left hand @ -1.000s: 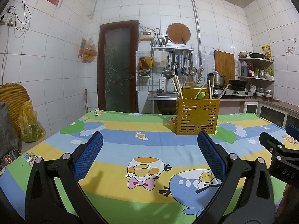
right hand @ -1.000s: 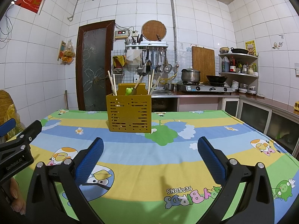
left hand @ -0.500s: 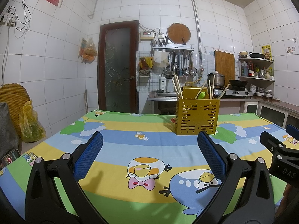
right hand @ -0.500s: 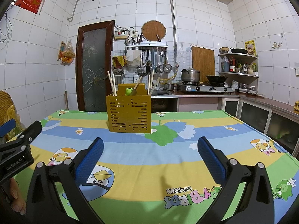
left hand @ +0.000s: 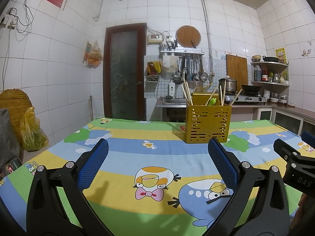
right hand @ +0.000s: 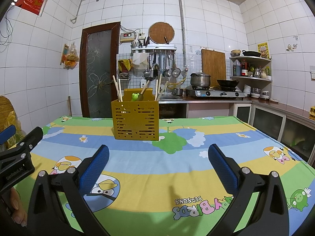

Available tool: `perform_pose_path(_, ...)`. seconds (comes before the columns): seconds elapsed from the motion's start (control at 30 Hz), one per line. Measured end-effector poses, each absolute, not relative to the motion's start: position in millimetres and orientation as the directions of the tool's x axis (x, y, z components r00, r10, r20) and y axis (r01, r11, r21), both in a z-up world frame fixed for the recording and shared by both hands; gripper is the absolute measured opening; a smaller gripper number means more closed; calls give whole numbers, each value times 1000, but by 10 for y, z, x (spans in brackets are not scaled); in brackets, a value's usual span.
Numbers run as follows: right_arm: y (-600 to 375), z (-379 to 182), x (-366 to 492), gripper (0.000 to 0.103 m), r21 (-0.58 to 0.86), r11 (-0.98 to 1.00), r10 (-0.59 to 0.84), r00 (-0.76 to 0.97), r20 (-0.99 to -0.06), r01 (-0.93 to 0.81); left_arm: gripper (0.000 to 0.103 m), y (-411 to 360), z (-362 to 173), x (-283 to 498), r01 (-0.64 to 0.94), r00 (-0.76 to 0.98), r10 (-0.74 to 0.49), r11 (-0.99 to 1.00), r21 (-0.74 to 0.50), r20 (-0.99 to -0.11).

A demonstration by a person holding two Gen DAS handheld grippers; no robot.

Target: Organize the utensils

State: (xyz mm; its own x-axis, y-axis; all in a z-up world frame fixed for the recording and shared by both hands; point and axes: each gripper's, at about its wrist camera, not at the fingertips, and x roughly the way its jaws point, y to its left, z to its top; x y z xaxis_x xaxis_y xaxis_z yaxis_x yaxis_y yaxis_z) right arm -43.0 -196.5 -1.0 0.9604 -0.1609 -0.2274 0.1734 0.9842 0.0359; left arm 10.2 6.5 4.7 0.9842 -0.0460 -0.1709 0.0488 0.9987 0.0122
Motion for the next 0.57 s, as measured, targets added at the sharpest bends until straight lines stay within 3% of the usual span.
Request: perform_pose_path(0.57, -1964, -14, -434, 98, 37, 984, -162, 960, -227, 175, 98, 83, 72, 122, 42, 984, -39, 999, 13, -172)
